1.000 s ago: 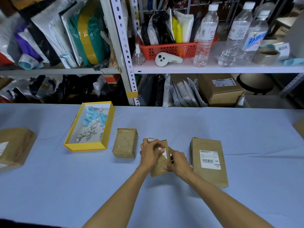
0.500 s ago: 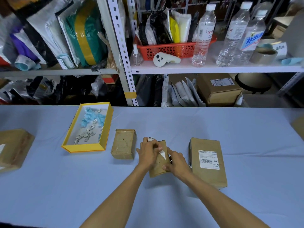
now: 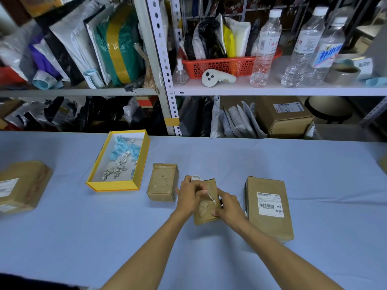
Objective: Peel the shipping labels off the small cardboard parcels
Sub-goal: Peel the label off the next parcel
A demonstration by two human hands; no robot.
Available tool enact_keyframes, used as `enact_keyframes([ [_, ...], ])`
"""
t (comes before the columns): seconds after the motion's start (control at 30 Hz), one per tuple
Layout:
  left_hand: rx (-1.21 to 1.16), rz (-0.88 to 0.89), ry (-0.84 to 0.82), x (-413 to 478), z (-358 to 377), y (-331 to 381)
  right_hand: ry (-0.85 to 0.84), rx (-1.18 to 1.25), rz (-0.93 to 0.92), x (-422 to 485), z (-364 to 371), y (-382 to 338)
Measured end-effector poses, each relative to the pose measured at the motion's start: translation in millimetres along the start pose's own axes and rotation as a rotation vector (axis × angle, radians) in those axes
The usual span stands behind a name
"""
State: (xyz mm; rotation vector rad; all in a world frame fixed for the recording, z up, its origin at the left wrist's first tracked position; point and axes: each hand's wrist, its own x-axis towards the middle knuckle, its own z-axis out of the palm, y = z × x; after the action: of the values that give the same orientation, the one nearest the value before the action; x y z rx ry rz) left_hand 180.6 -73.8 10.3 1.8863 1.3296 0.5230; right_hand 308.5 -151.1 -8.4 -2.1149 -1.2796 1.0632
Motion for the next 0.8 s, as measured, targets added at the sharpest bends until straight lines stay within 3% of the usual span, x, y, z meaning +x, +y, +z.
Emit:
enact_keyframes([
  [0.13,0.026,0.028,0.0,-4.4,-5.1,-0.8,-0.005,-0.008,0.02,2.0,2.7,0.1],
  [0.27,-0.135,-0.008,0.1,-1.9,-17.8,-0.8,0.047,-0.005,0.026,2.8,1.2,-0.5],
  [0.8,-0.173,-0.073,0.255,-6.6,-29.1,-19.9,0.008,-0.023,0.023,5.4,2.4,-0.1],
])
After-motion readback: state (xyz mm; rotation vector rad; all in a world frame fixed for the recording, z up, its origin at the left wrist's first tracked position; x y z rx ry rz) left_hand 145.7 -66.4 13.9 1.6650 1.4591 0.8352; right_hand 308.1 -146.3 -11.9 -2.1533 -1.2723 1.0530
